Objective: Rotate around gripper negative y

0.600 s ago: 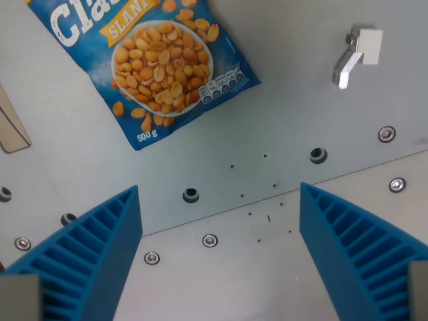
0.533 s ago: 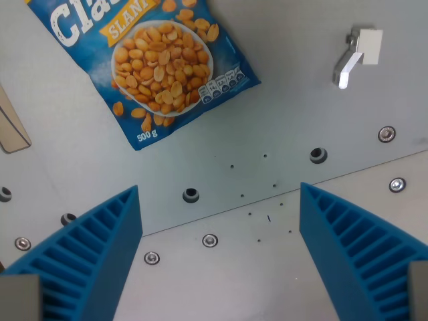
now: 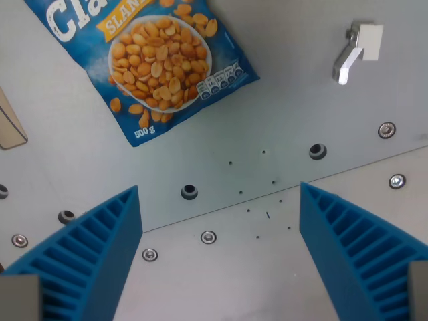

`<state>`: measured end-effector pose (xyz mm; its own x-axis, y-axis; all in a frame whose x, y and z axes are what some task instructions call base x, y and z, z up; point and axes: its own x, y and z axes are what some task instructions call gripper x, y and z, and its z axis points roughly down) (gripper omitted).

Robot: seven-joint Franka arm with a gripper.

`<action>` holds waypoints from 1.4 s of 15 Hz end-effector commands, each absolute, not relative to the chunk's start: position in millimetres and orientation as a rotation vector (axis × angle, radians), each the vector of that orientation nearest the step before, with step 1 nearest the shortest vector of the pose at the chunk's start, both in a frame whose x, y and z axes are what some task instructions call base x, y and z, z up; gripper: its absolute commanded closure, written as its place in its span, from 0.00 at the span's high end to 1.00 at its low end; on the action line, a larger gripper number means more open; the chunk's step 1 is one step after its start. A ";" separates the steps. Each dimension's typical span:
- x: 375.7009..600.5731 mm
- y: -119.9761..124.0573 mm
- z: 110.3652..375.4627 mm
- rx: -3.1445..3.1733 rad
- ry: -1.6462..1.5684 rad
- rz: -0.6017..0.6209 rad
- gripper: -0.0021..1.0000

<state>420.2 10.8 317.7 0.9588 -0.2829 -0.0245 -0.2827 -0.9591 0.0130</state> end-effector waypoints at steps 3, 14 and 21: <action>421.7 10.8 323.5 3.114 -0.451 -0.260 1.00; 421.7 10.8 323.5 3.108 -0.451 -0.490 1.00; 421.7 10.8 323.5 3.095 -0.449 -0.638 1.00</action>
